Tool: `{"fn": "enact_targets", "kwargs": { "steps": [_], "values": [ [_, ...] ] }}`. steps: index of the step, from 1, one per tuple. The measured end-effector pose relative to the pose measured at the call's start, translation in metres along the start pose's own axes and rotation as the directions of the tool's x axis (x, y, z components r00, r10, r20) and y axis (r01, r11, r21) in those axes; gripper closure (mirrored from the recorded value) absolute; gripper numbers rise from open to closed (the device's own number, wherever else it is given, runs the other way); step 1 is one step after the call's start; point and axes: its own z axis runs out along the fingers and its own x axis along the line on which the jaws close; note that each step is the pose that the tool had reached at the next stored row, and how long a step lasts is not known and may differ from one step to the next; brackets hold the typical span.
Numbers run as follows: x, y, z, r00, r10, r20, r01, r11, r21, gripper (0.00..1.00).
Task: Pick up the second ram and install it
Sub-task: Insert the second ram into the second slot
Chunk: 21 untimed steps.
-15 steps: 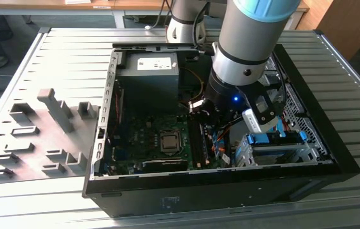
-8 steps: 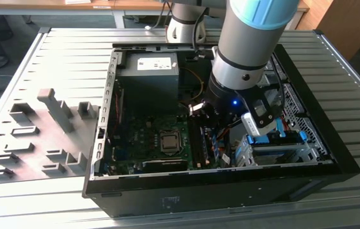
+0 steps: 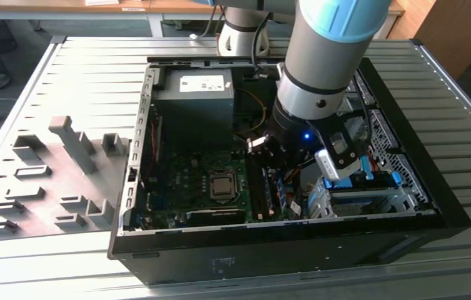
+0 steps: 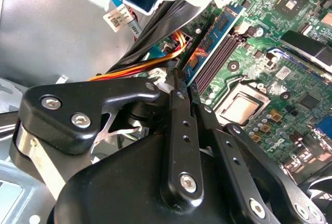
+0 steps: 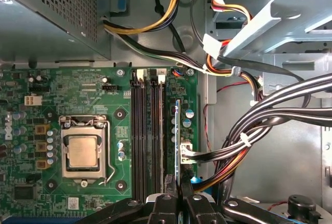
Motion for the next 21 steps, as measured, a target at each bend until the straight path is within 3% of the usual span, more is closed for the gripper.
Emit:
{"fn": "enact_targets", "kwargs": {
  "steps": [13, 21],
  "values": [
    [0.0004, 0.0, -0.0004, 1.0, 0.0, 0.0007, 0.0, 1.0, 0.0001, 0.86],
    [0.0022, 0.0, -0.0131, 1.0, 0.0, 0.0036, 0.0, 1.0, -0.0007, 0.86]
  ]
}}
